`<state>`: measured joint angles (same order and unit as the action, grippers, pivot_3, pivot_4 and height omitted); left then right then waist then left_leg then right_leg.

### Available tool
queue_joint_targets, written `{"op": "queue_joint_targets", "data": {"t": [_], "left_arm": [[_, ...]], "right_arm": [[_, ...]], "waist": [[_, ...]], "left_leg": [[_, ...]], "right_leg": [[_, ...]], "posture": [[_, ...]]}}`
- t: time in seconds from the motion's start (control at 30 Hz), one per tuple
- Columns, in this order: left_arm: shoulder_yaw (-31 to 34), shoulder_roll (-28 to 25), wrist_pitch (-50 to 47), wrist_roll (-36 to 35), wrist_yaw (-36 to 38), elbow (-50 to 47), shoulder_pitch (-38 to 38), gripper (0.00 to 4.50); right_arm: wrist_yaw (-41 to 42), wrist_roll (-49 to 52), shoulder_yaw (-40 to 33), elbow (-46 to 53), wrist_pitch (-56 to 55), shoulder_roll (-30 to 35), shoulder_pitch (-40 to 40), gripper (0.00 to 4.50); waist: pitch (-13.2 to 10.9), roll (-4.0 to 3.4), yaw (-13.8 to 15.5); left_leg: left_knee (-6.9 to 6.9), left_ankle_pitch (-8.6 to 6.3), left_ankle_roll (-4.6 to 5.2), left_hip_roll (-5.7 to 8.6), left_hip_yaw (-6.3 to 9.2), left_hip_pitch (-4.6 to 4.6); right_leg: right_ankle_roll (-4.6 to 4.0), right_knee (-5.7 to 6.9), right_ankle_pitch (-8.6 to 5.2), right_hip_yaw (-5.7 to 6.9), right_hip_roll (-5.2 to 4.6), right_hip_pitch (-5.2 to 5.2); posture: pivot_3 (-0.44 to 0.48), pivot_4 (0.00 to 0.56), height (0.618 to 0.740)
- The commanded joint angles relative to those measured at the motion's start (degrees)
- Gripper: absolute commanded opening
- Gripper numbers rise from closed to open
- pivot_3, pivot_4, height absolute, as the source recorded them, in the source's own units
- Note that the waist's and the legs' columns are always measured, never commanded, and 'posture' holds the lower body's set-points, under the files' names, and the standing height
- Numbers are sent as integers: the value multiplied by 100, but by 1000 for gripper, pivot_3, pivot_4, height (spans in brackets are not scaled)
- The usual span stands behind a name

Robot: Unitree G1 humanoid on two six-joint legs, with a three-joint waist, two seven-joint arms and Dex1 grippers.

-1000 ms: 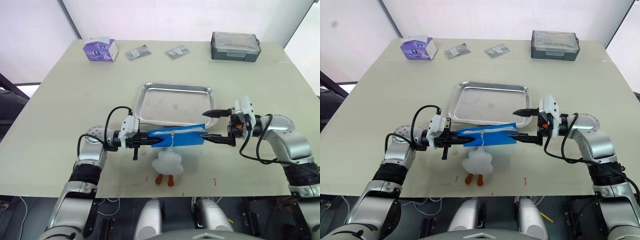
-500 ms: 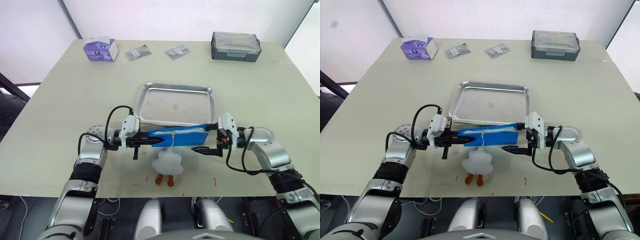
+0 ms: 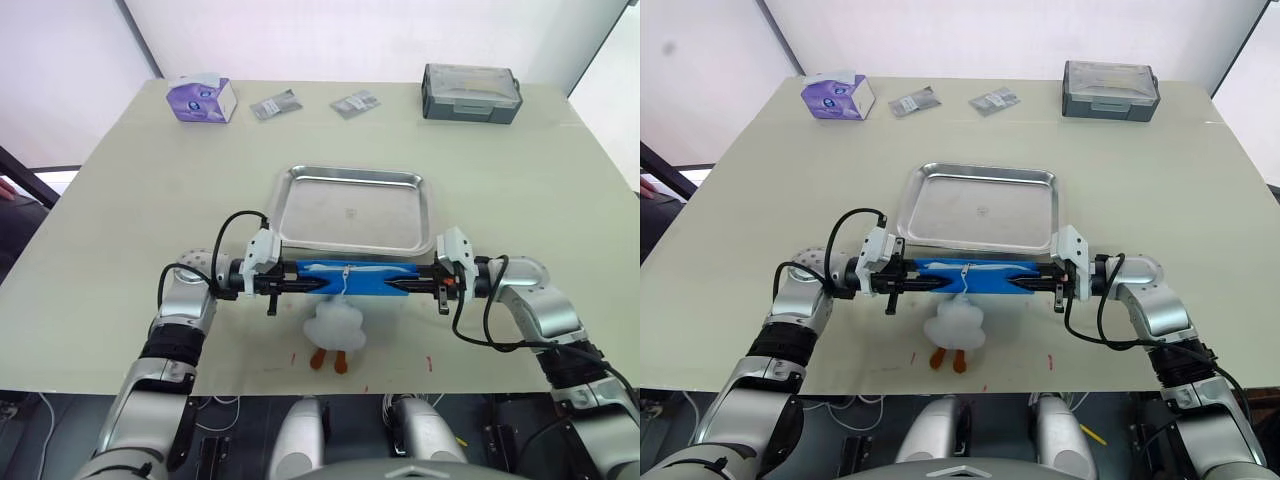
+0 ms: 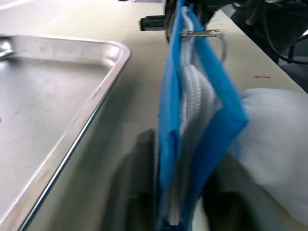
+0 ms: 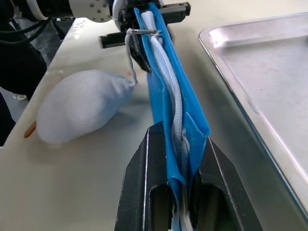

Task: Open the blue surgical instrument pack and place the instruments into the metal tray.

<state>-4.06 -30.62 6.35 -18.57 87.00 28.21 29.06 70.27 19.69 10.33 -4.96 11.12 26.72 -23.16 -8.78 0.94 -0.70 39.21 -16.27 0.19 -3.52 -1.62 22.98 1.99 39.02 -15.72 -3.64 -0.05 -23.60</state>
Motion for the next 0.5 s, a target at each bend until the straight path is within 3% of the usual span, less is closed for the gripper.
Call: {"op": "queue_joint_targets", "data": {"t": [0.03,0.13,0.17,0.37,0.5], "left_arm": [[267,-199,-211,-167,-115,-209,17,2930],[480,-412,-323,-288,-132,-321,-43,4216],[512,-478,-338,-306,-111,-366,-74,4460],[1008,-1092,-910,-815,-6,-1141,-423,4460],[1059,-1465,-1888,-1490,50,-2794,-1349,4460]], "right_arm": [[11,147,-144,271,55,100,106,0],[6,178,-177,334,64,169,179,0],[-2,189,-180,365,71,187,203,0],[-39,257,-189,477,119,263,279,0],[-68,281,-192,467,121,276,277,0]], "waist": [[0,0,-2],[0,0,-5],[0,0,-6],[0,0,-5],[-2,2,-2]], "left_leg": [[0,0,0,0,0,0],[0,0,0,0,3,0],[0,0,0,0,3,0],[0,0,0,-1,2,0],[0,0,0,-1,-1,0]], "right_leg": [[0,0,0,0,0,0],[0,0,0,1,1,-1],[0,0,0,1,0,0],[0,-1,0,0,-1,0],[0,-2,0,-1,-5,0]], "posture": [[0,150,731],[0,150,731],[0,150,731],[0,150,731],[0,150,731]]}}
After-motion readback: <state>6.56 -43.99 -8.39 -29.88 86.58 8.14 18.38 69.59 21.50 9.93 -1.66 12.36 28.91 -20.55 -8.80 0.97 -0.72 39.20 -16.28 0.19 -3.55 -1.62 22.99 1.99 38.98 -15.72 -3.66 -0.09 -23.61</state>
